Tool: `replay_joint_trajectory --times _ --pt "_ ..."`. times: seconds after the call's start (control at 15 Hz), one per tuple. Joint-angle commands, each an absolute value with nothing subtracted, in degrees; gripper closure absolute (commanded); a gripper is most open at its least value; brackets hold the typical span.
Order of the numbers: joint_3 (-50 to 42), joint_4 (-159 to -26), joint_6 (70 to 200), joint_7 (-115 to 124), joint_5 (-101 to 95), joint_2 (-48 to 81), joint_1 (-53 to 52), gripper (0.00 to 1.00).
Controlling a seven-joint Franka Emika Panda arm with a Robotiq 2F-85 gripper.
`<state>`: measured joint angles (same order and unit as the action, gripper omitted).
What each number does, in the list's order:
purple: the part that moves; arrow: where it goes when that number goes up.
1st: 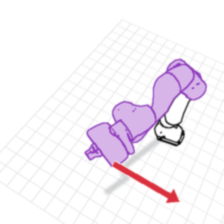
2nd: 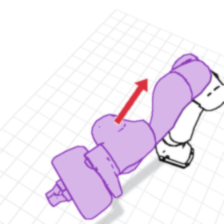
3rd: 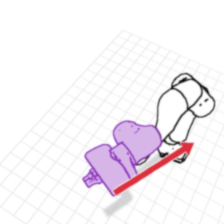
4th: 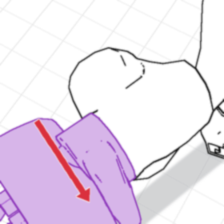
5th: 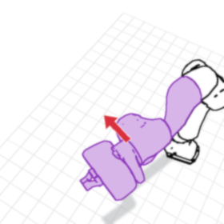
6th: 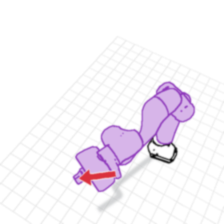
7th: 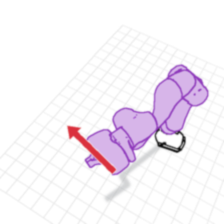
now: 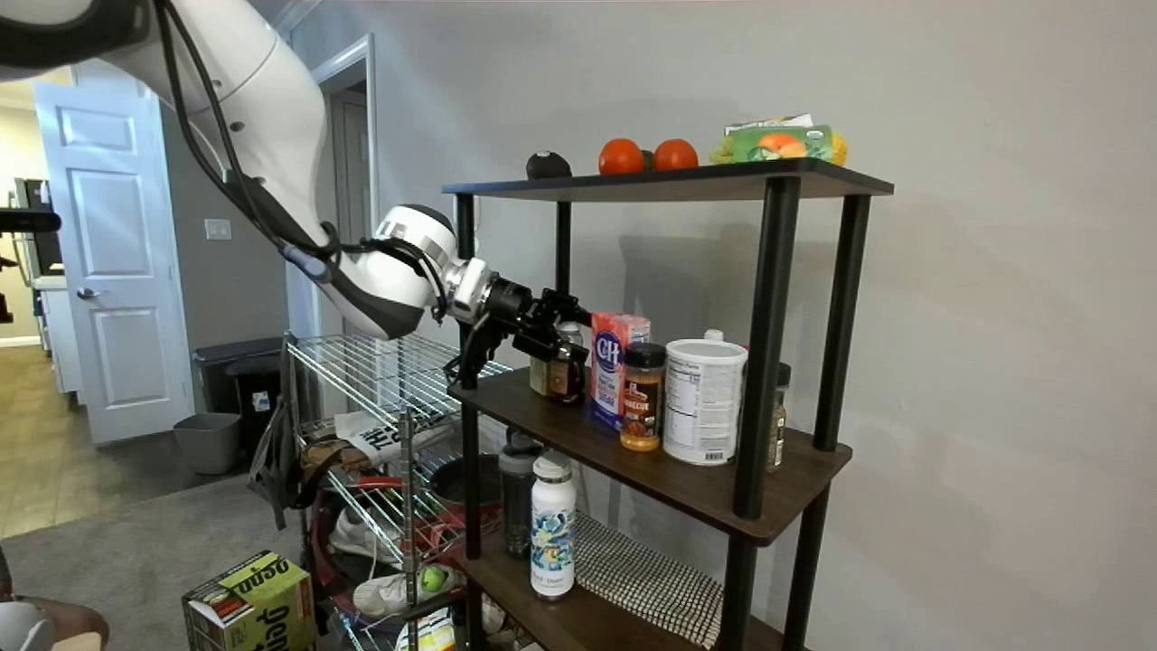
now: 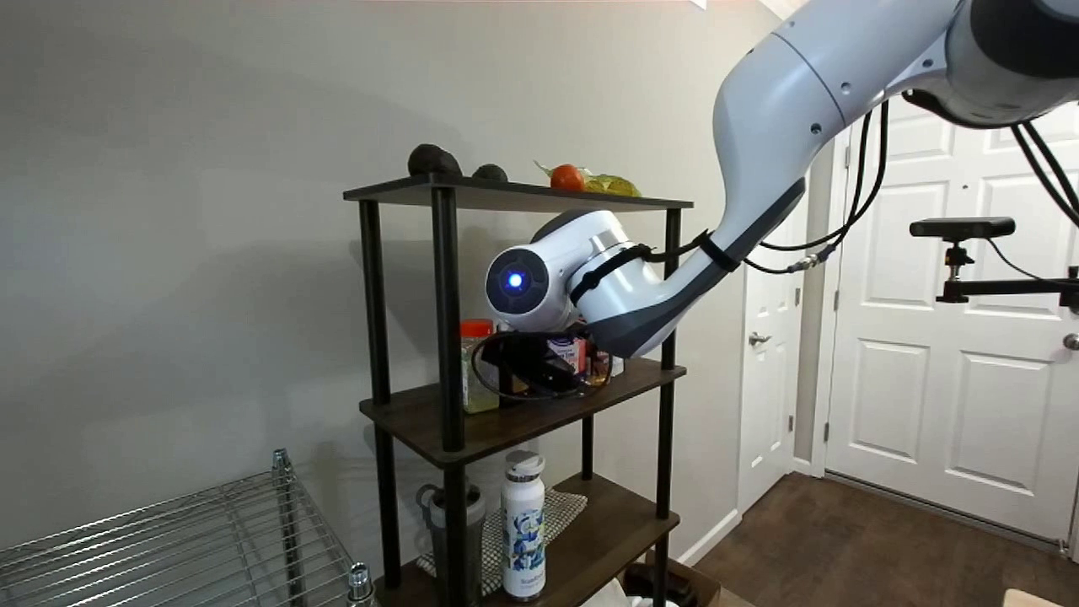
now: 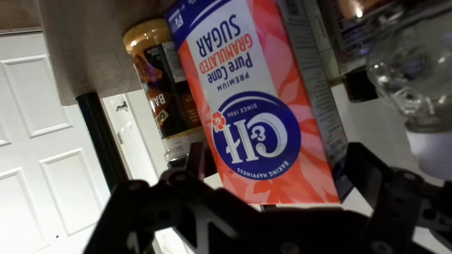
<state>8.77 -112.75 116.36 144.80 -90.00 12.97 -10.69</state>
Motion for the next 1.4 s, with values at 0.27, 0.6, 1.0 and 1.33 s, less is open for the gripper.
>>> replay_joint_trajectory --times 0.27,0.6,1.0,1.33 --pt "9.2 -115.1 114.7 142.7 -88.3 11.4 -10.4 0.0" --pt "9.7 -115.8 113.1 142.8 -88.3 10.8 -10.8 0.0" --pt "10.5 -117.1 110.6 142.5 -87.7 10.2 -11.1 0.0" --pt "10.7 -118.0 110.2 142.6 -87.4 9.6 -11.2 0.0"
